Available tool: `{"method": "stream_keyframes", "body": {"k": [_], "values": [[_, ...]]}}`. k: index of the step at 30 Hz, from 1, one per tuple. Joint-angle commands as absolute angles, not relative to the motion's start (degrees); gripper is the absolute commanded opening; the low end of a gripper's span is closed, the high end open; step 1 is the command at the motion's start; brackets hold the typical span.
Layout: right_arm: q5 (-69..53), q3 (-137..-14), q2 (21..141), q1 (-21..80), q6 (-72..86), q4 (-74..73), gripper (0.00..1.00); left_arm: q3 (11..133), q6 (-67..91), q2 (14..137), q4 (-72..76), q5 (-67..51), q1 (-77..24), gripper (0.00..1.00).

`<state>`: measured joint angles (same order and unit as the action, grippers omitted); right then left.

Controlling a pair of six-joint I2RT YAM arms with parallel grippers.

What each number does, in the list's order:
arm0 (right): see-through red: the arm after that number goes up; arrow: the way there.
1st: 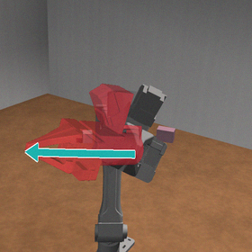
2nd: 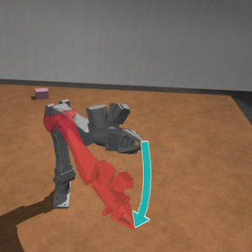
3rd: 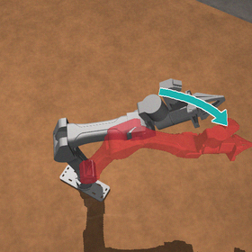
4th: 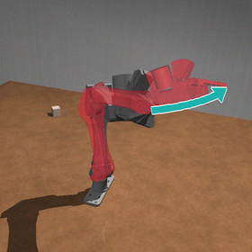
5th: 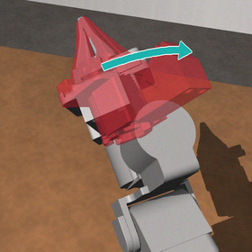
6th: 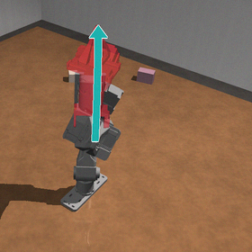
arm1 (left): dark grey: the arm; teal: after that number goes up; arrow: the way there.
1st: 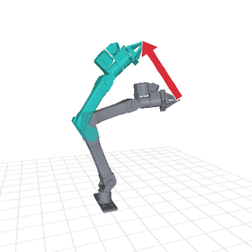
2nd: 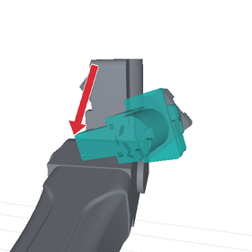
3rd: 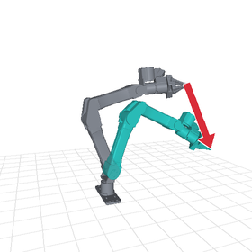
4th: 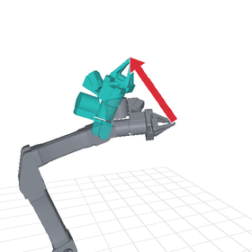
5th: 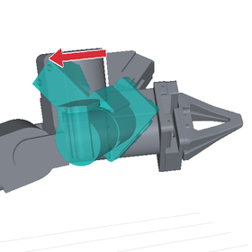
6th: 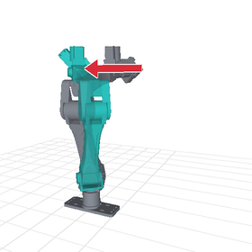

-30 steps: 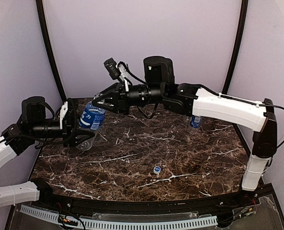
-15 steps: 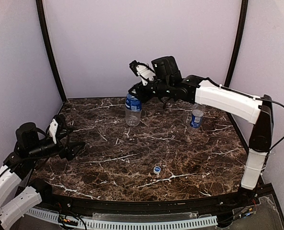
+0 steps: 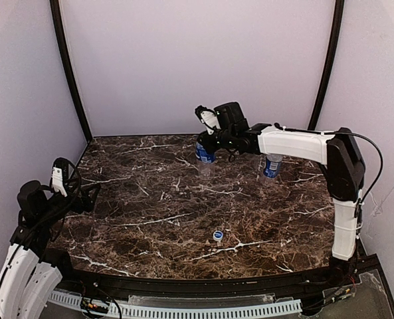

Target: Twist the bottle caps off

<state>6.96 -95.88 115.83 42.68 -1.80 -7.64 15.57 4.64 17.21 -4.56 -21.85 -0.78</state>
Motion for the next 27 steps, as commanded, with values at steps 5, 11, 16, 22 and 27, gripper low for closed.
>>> {"method": "stream_keyframes", "body": {"k": [5, 11, 16, 22, 27], "values": [[6.8, -91.2, 114.1, 42.2, -1.1, -3.7, 0.2, 13.6, 6.0, 16.0, -1.7, -23.0, -0.2, 0.99], [7.3, -93.3, 113.1, 42.1, -2.0, -7.0, 0.97, 13.7, 6.0, 16.1, -1.6, -23.3, -0.2, 0.99], [9.9, -99.3, 112.1, 42.1, -4.6, -12.0, 0.99, 13.6, 5.9, 13.9, -1.7, -23.8, -0.2, 0.99], [14.2, -106.9, 107.3, 42.1, -1.6, -26.3, 0.99, 13.7, 5.5, 12.6, -2.0, -23.8, 1.3, 0.99], [27.3, -108.2, 100.2, 40.1, 7.7, -46.4, 0.99, 13.3, 5.7, 11.6, -1.5, -24.0, 1.3, 0.99]]}}
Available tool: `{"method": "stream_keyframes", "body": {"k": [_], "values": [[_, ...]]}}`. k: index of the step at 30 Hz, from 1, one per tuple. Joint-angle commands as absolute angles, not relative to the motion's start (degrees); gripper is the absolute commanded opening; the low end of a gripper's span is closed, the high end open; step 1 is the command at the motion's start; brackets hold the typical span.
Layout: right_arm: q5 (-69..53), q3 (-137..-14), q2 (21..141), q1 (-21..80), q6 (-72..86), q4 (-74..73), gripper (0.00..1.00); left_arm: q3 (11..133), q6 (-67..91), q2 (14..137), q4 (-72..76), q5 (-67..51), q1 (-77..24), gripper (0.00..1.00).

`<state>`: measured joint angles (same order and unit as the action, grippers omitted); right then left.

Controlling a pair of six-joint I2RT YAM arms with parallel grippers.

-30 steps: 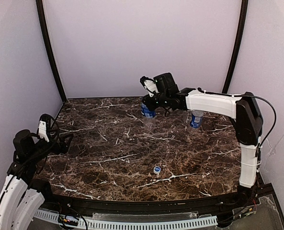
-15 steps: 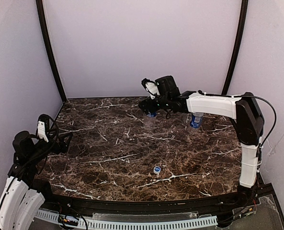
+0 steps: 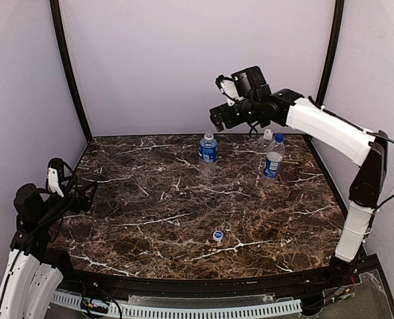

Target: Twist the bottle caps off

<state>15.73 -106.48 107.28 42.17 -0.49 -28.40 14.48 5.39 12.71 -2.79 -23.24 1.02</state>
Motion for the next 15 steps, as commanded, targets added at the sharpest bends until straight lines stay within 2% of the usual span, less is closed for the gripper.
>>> {"method": "stream_keyframes", "body": {"k": [1, 5, 9, 13, 15], "values": [[28.9, -107.1, 98.7, 39.3, 9.7, -49.9, 0.99, 13.3, 5.7, 11.4, -1.4, -24.1, 1.3, 0.99], [28.7, -101.4, 94.7, 34.0, 15.7, -59.0, 0.97, 13.3, 5.7, 10.5, -1.5, -24.2, 1.3, 1.0], [25.5, -98.4, 93.4, 30.0, 17.1, -61.1, 0.96, 13.4, 5.4, 9.9, -1.8, -24.4, 1.4, 1.0], [17.7, -96.9, 93.4, 27.4, 16.0, -58.0, 0.87, 13.2, 5.0, 10.0, -1.9, -25.4, 1.4, 1.0], [17.2, -96.6, 93.7, 26.9, 15.6, -56.8, 0.78, 13.1, 4.8, 10.4, -1.9, -26.1, 1.4, 1.0]]}}
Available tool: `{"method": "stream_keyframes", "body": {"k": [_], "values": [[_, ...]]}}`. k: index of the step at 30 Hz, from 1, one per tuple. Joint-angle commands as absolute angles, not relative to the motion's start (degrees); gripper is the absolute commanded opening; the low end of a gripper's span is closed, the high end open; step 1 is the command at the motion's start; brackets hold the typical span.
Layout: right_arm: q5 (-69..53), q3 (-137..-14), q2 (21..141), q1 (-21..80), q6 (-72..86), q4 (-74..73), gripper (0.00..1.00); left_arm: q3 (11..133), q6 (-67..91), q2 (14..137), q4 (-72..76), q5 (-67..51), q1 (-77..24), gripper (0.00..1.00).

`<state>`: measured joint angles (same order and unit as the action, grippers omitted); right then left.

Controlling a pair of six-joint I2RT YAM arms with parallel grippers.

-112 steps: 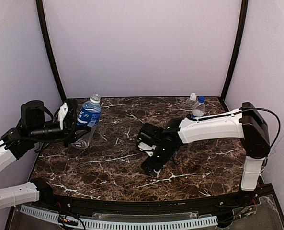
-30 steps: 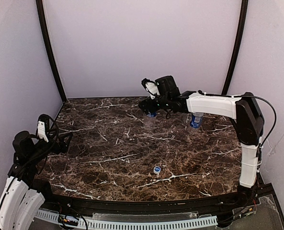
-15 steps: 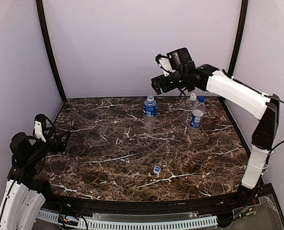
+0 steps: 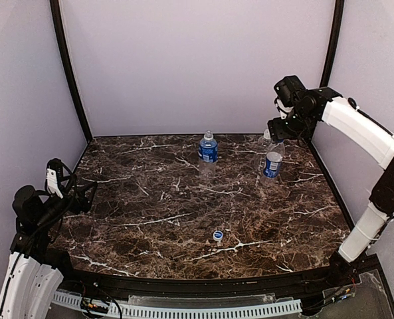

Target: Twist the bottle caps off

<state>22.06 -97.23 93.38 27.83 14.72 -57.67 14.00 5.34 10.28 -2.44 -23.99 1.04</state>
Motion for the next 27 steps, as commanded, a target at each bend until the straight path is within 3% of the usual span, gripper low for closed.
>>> {"method": "stream_keyframes", "body": {"k": [1, 4, 17, 19, 21, 22, 27], "values": [[17.1, -96.6, 94.1, 26.6, 15.5, -56.5, 0.72, 13.1, 4.8, 10.7, -1.9, -26.2, 1.4, 1.0], [16.6, -96.3, 94.5, 26.2, 14.9, -55.0, 0.61, 13.1, 4.6, 11.2, -1.9, -26.5, 1.5, 1.0], [16.2, -97.3, 97.4, 24.5, 12.7, -52.1, 0.4, 13.0, 5.0, 11.6, -1.8, -27.0, 1.9, 1.0], [16.2, -97.0, 97.1, 24.5, 12.7, -52.1, 0.28, 13.0, 5.0, 11.4, -1.7, -27.2, 1.9, 1.0], [15.8, -96.8, 96.6, 24.5, 12.6, -52.3, 0.06, 13.0, 5.0, 11.3, -1.7, -27.4, 1.9, 1.0], [15.3, -96.8, 96.3, 24.5, 12.6, -53.0, 0.0, 13.1, 5.0, 11.2, -1.6, -27.5, 1.9, 1.0], [12.7, -100.6, 93.4, 25.5, 13.7, -63.5, 0.0, 13.7, 4.9, 10.5, -1.6, -28.4, 2.0, 0.95]]}}
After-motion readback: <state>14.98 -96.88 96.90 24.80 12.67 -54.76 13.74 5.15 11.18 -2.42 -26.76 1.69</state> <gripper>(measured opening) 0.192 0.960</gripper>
